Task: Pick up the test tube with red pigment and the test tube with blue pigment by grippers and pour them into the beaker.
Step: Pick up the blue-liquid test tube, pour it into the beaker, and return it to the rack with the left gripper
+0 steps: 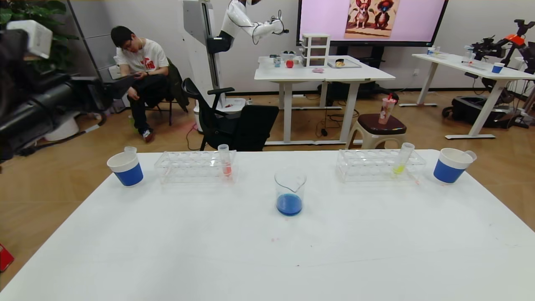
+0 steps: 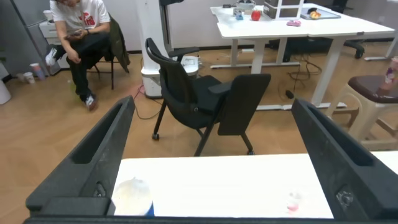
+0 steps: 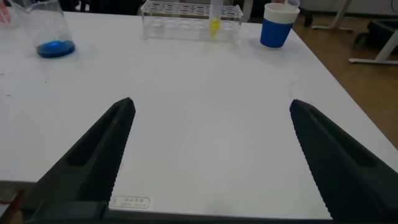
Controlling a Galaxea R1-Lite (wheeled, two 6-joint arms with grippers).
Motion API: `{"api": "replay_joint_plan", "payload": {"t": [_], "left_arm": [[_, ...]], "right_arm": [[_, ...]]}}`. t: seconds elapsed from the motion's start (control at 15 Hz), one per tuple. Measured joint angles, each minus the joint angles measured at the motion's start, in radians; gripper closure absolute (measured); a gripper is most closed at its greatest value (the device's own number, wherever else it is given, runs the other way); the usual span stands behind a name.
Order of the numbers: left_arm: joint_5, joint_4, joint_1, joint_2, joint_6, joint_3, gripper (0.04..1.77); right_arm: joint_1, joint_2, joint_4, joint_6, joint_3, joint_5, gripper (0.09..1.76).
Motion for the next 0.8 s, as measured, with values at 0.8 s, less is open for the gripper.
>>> {"api": "replay_joint_plan", "payload": {"t": [0.8], "left_arm": [[-0.006, 0.762, 0.026, -1.087, 0.053, 0.360, 0.06]], "right_arm": [[0.000, 0.000, 0.000, 0.000, 0.000, 0.000, 0.11]]}}
